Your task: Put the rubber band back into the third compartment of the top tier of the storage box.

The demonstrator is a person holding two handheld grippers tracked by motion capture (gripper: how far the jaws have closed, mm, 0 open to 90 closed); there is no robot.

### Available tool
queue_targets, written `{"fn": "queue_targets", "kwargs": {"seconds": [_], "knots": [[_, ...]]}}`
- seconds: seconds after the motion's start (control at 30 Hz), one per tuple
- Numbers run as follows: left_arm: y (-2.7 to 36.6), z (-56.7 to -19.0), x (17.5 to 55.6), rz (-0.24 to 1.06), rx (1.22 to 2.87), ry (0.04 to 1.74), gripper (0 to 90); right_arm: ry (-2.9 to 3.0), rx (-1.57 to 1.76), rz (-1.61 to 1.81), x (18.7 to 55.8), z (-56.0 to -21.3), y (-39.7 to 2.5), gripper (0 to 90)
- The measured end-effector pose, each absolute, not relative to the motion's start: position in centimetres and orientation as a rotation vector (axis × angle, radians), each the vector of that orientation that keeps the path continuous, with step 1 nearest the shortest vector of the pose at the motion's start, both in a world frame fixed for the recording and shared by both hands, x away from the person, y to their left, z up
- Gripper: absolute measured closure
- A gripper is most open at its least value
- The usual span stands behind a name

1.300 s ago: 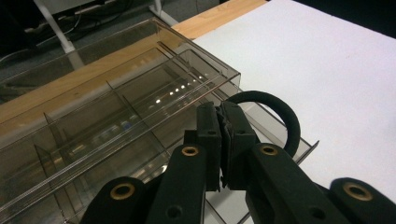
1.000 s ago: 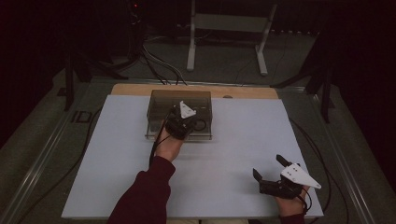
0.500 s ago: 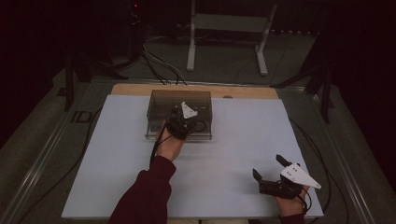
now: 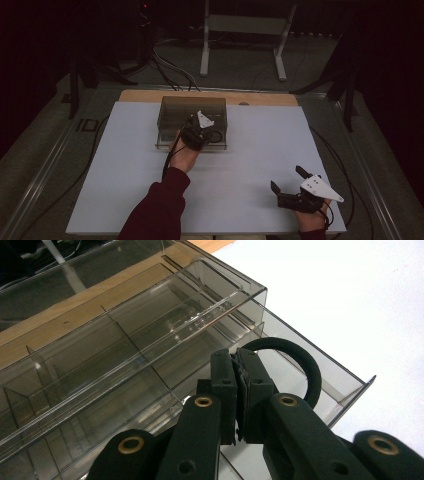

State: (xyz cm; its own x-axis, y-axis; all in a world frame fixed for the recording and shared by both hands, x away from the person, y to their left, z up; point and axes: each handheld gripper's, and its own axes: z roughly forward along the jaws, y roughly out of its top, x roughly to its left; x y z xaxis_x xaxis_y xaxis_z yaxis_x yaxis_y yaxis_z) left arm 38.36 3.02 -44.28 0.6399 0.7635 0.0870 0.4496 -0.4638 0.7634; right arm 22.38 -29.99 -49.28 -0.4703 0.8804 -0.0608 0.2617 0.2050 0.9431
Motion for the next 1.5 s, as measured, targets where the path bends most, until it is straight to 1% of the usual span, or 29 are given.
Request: {"fn": "queue_targets", "kwargs": {"seconds": [1.33,1.43,1.5], "knots": [[2.49,-45.14,38.65,0.547,2.176,0.949,87.7,1.86,1.059,1.273,22.38,-49.29,-29.96,0.2],[2.48,-45.19,38.61,0.545,2.174,0.951,85.8,1.86,1.059,1.273,22.38,-49.29,-29.98,0.2],[2.57,-45.2,38.52,0.547,2.162,0.96,81.3,1.861,1.06,1.272,22.39,-49.29,-29.97,0.2]]}}
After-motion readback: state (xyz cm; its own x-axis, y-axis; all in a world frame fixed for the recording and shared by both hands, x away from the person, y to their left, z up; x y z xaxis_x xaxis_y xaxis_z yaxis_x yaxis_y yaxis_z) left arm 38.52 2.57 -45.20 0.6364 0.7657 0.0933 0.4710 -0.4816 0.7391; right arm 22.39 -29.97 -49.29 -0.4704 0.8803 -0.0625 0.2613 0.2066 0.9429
